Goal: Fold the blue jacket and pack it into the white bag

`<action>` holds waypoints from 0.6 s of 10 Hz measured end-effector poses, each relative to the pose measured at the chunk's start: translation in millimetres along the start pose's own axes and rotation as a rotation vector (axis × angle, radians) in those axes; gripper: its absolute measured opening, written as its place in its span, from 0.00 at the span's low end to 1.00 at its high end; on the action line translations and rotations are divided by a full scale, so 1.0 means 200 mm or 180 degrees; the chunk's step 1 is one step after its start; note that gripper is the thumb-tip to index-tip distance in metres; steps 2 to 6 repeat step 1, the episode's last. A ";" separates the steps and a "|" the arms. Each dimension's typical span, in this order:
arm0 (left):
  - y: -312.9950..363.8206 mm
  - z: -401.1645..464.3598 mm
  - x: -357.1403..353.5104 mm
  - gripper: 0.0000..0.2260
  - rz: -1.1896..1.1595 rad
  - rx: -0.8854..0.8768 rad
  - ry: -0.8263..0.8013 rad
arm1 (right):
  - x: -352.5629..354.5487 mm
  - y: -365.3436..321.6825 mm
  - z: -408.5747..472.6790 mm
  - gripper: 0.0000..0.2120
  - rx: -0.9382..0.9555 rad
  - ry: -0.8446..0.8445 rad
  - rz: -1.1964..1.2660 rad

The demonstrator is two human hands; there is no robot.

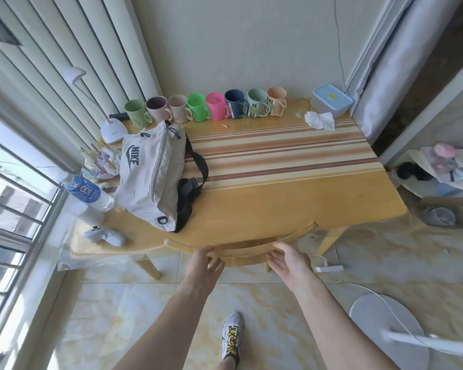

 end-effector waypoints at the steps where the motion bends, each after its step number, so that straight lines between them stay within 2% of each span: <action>1: 0.01 -0.13 0.08 0.08 0.0339 -0.0099 -0.0119 | 0.07 0.02 -0.16 0.16 0.0202 0.0054 -0.0278; 6: 0.01 -0.13 0.08 0.08 0.0339 -0.0099 -0.0119 | 0.07 0.02 -0.16 0.16 0.0202 0.0054 -0.0278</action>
Point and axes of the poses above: each hand's wrist, its own z-axis towards the middle knuckle, its own x-axis out of the back of the hand, y = z × x, the point moved 3 cm from there along z, towards the middle knuckle, and after that the axes turned 15 degrees about -z, right-handed, at the moved point
